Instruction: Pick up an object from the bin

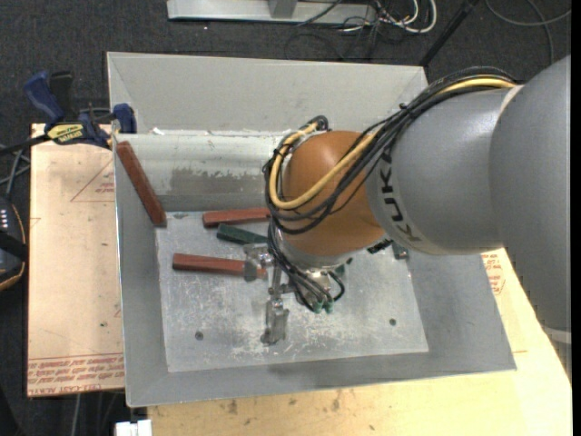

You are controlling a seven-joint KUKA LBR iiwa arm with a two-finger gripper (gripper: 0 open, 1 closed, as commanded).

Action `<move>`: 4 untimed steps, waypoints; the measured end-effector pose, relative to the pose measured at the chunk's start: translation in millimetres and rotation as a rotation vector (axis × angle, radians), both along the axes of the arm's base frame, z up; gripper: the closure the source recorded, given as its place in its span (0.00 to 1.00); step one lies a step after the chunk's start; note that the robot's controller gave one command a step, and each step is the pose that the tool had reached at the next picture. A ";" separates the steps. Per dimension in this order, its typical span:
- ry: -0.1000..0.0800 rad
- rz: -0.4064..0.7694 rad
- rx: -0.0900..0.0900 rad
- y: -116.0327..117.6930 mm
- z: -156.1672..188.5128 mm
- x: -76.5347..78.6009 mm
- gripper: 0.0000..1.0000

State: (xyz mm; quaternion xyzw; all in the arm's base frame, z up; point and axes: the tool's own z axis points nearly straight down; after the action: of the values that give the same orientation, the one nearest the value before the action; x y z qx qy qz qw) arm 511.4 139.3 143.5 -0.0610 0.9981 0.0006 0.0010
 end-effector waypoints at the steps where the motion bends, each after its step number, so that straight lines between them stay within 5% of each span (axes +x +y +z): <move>1: -0.007 0.057 0.001 -6.4 -6.0 75.7 0.00; 2: -0.002 -0.004 0.001 41.0 -12.6 78.0 0.00; 3: 0.002 -0.032 0.000 19.3 -75.7 62.4 0.00; 4: -0.001 -0.061 0.002 34.4 -72.7 63.3 1.00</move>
Offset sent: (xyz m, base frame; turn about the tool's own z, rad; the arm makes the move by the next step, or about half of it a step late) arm 0.0778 0.0413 -0.0134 0.0062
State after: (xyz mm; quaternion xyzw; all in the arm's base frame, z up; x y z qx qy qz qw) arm 574.7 173.8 70.8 -0.0305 0.9995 0.0013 0.0017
